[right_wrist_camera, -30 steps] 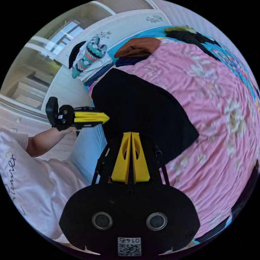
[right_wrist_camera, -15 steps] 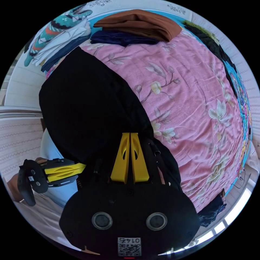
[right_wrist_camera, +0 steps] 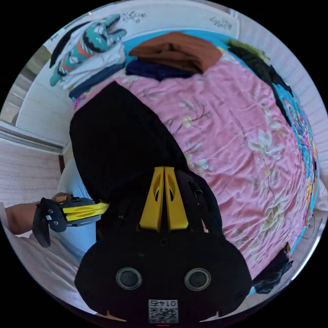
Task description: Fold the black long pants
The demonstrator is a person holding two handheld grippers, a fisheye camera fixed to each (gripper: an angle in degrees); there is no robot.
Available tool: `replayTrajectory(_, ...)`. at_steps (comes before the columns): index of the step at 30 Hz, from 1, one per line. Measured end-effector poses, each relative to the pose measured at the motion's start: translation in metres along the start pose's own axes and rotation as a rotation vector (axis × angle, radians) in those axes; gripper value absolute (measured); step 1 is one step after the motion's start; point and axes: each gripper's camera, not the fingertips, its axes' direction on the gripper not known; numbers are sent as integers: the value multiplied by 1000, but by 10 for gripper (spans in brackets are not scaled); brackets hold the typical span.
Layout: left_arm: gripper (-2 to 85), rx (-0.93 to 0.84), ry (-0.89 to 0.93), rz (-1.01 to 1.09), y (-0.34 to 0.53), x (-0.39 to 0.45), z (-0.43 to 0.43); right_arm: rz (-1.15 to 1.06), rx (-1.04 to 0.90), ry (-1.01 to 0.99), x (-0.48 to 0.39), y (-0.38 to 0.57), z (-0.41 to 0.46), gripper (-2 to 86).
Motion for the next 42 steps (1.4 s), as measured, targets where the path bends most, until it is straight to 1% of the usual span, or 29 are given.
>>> replayTrajectory(2,-3,56,126,-47,6,-2,-10,125,106,-89,30,74,-40,-3)
replayTrajectory(3,-2,77,155,-56,7,-2,-13,168,119,-108,39,95,-47,-1)
replayTrajectory(4,9,121,192,-67,10,0,-20,251,136,-154,54,139,-57,3)
replayTrajectory(5,29,172,210,-56,11,4,-28,324,137,-200,66,182,-62,9)
replayTrajectory(6,44,200,210,-49,12,7,-32,361,128,-224,72,202,-63,12)
replayTrajectory(8,89,283,220,-1,12,22,-45,495,73,-322,87,273,-59,55)
replayTrajectory(10,105,323,238,31,12,36,-51,568,43,-402,94,313,-53,97)
replayTrajectory(11,118,323,275,55,11,45,-52,603,46,-444,96,332,-51,107)
replayTrajectory(13,128,314,327,104,9,60,-53,648,60,-532,104,350,-45,109)
replayTrajectory(14,132,311,330,138,9,69,-53,666,82,-604,111,357,-43,105)
replayTrajectory(16,137,291,325,188,9,82,-52,700,104,-653,124,364,-46,90)
replayTrajectory(19,145,248,319,245,6,98,-47,642,129,-632,141,366,-72,42)
replayTrajectory(21,144,217,281,270,4,105,-43,577,151,-627,145,364,-91,30)
replayTrajectory(23,122,196,213,275,0,111,-40,515,178,-680,152,365,-111,23)
replayTrajectory(28,41,158,182,278,-6,111,-43,431,253,-737,180,379,-141,27)
replayTrajectory(30,28,175,215,239,-5,106,-46,491,297,-752,209,393,-144,37)
replayTrajectory(31,23,177,232,220,-4,104,-47,608,358,-718,234,407,-143,48)
replayTrajectory(32,19,177,240,210,-3,103,-49,738,426,-690,258,419,-141,95)
replayTrajectory(34,16,192,237,204,0,102,-52,855,474,-688,288,423,-132,140)
replayTrajectory(35,14,198,239,198,2,102,-55,876,467,-689,302,417,-126,151)
replayTrajectory(37,13,197,249,182,3,100,-58,898,439,-711,319,404,-114,147)
replayTrajectory(39,13,183,264,160,3,97,-61,913,456,-787,331,395,-106,124)
replayTrajectory(40,13,164,280,141,2,95,-62,914,469,-848,337,389,-104,101)
replayTrajectory(41,13,142,298,120,1,92,-63,911,458,-858,341,384,-105,63)
replayTrajectory(42,13,133,305,112,0,91,-64,905,446,-850,342,381,-107,44)
